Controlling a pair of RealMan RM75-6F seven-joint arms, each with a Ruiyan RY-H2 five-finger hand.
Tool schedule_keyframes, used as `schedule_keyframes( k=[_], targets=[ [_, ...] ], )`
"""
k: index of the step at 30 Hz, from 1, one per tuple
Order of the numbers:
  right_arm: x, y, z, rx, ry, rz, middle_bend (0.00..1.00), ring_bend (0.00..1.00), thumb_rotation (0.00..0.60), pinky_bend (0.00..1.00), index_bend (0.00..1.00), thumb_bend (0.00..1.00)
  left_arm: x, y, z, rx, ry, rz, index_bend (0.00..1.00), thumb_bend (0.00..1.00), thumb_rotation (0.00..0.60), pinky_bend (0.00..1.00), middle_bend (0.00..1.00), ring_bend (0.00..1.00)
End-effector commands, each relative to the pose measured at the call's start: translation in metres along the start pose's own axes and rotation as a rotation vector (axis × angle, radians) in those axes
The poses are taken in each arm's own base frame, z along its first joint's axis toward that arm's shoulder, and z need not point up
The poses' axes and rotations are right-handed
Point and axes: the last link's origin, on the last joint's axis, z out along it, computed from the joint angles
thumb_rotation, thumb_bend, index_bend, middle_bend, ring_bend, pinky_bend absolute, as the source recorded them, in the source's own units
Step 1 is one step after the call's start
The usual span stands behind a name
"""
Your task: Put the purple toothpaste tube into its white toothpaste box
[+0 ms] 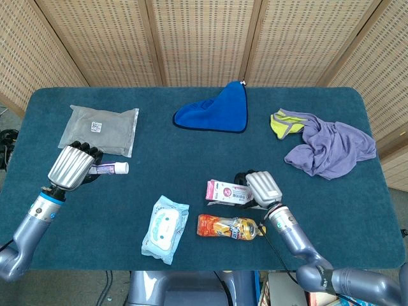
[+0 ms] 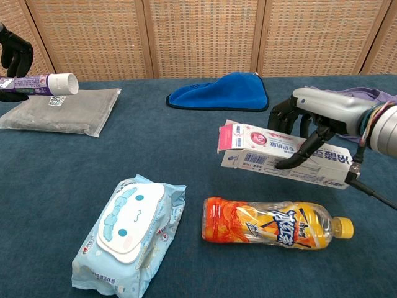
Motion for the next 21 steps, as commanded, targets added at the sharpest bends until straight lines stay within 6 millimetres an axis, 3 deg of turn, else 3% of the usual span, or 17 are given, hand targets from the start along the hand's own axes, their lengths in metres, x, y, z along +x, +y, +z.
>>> schedule_keyframes(
  k=[1,10,21],
  targets=[
    [0.014,-0.010,-0.002,0.034,0.024,0.033,0.51,0.39,0.600,0.47,0.58,0.12,0.003,0.006,0.001,-0.018,-0.002,-0.004,0.87,0.41,0.600,0.57,0.65,0.53],
    [0.030,-0.038,-0.003,0.097,0.035,0.023,0.51,0.39,0.600,0.47,0.58,0.12,0.010,0.021,0.008,-0.055,-0.044,-0.005,0.87,0.41,0.600,0.57,0.65,0.53],
    [0.024,-0.062,0.001,0.134,0.016,0.012,0.51,0.39,0.600,0.47,0.58,0.12,0.034,0.039,0.025,-0.107,-0.101,0.035,0.87,0.41,0.600,0.57,0.65,0.53]
  ],
)
